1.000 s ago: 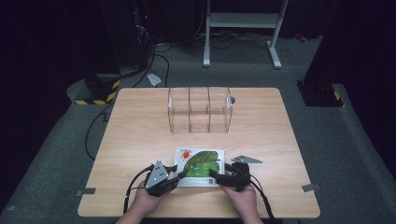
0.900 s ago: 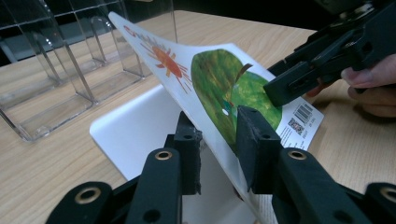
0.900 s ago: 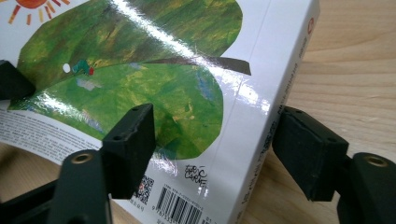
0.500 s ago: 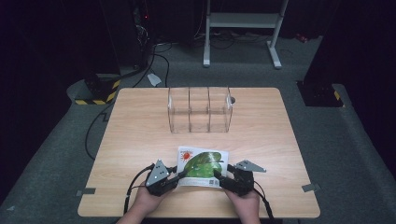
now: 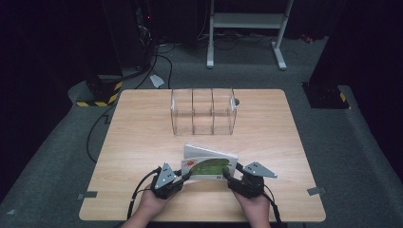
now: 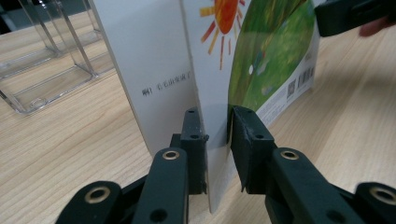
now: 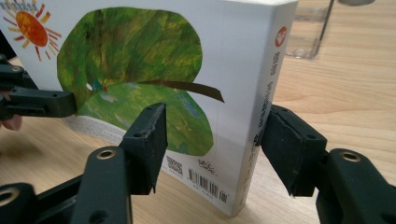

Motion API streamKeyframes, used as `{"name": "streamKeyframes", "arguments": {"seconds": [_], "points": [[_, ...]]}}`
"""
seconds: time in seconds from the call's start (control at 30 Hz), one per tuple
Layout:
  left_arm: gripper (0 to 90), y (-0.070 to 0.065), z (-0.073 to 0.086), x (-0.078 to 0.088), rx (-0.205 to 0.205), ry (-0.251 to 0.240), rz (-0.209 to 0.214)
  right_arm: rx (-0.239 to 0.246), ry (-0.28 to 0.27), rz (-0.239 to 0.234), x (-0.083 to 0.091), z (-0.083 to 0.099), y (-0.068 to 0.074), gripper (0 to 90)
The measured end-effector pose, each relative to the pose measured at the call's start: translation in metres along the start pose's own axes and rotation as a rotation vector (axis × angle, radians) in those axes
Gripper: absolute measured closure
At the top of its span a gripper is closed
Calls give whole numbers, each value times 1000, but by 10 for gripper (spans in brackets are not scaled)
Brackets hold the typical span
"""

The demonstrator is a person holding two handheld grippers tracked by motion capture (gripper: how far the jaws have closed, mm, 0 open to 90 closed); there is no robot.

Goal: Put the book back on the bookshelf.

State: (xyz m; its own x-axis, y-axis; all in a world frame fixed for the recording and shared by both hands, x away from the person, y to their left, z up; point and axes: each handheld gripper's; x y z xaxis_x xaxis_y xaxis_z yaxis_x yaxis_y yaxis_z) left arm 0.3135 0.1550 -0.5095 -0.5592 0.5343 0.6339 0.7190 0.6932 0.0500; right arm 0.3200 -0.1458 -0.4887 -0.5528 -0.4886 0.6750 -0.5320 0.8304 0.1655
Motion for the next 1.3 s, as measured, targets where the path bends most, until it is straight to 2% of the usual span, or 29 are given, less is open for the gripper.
{"name": "streamKeyframes", "arguments": {"seconds": [0.07, 0.2, 0.47, 0.53, 0.7, 0.83, 0.93, 1.07, 1.17, 1.3], "points": [[741, 1, 0, -1, 16, 3, 0, 11, -17, 13, 1, 4, 3, 408], [730, 1, 2, -4, 7, 16, -4, 34, -33, 30, 2, 8, 7, 409], [701, 2, 8, -7, 4, 45, 1, 68, -42, -1, 7, 15, 8, 408], [695, 2, 8, -6, -6, 47, -2, 69, -41, -1, 8, 16, 8, 400], [662, 2, 9, -4, 1, 55, -15, 69, -31, -33, 7, 17, 5, 373], [604, 4, 10, -4, 4, 59, -14, 78, -29, -28, 6, 17, 5, 364], [548, 5, 11, -3, 17, 69, -27, 81, -34, -30, 6, 16, 4, 349], [462, 9, 14, 1, 62, 81, -50, 76, -52, -57, 6, 12, 1, 324], [431, 12, 17, 4, 86, 88, -60, 75, -62, -59, 6, 9, 0, 315], [404, 14, 18, 3, 96, 112, -89, 90, -73, -56, 7, 7, 1, 310]]}}
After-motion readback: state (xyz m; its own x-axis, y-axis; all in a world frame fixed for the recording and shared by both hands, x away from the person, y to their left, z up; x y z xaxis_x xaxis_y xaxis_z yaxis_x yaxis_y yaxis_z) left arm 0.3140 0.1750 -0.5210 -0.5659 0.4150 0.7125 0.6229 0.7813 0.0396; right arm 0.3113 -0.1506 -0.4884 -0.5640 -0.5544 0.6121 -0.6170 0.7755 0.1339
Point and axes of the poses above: each handheld gripper's, and its own axes: x roughly backward along the jaws, z roughly out of its underside, y roughly to its left, and after that the axes turned 14 degrees about y, right-handed
